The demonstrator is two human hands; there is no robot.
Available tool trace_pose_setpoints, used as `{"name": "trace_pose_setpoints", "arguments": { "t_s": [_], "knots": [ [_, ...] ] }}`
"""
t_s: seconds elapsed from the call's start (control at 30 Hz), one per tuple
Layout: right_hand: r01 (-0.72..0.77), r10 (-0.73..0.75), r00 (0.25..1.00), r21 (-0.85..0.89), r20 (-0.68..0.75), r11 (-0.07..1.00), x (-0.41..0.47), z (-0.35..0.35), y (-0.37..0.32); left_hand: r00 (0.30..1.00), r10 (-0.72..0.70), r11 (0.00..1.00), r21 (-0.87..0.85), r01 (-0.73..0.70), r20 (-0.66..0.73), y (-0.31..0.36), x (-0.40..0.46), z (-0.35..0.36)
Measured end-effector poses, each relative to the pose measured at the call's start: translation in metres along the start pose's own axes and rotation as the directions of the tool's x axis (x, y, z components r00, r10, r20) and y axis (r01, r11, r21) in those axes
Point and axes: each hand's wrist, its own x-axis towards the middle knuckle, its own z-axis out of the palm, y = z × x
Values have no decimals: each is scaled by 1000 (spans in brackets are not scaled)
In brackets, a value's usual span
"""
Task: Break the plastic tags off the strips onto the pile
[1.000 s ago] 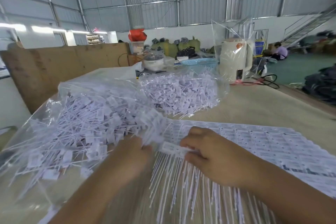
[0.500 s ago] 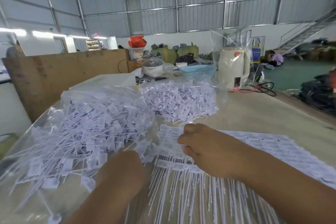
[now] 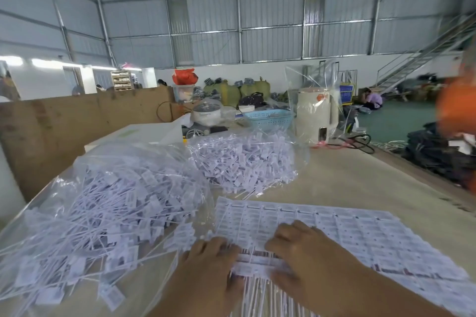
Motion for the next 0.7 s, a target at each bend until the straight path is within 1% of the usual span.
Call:
{"name": "trace_pose_setpoints", "arguments": {
  "t_s": [0.07, 0.13, 0.23, 0.3, 0.37, 0.4, 0.47, 0.7],
  "knots": [
    [-23, 24, 999, -27, 34, 999, -7, 5, 3, 1000, -3, 1000, -8, 3, 11, 1, 1, 0],
    [-17, 17, 1000, -30, 21, 999, -10, 10, 5, 1000, -9, 1000, -16, 9, 11, 3, 0, -1],
    [18, -17, 1000, -47, 21, 999, -10, 13, 9, 999, 6, 999, -54, -8, -33, 5, -2, -3],
    [44, -44, 999, -26, 8, 999, -8, 14, 11, 997, 63, 996, -54, -65, -38, 7, 0, -2],
    [65, -65, 998, 4, 0, 998, -9, 14, 12, 988, 155, 988, -8, -156, -13, 10, 0, -1],
    [75, -75, 997, 11, 5, 997, -9, 13, 12, 984, 179, 984, -2, -179, -2, 11, 0, 0],
    [95, -95, 995, 8, 18, 995, -11, 12, 13, 985, 170, 985, -27, -170, -15, 11, 1, 2],
    [174, -174, 985, -18, -20, 985, -13, 15, 16, 978, 138, 971, -173, -165, -154, 8, 0, 2]
  ]
}}
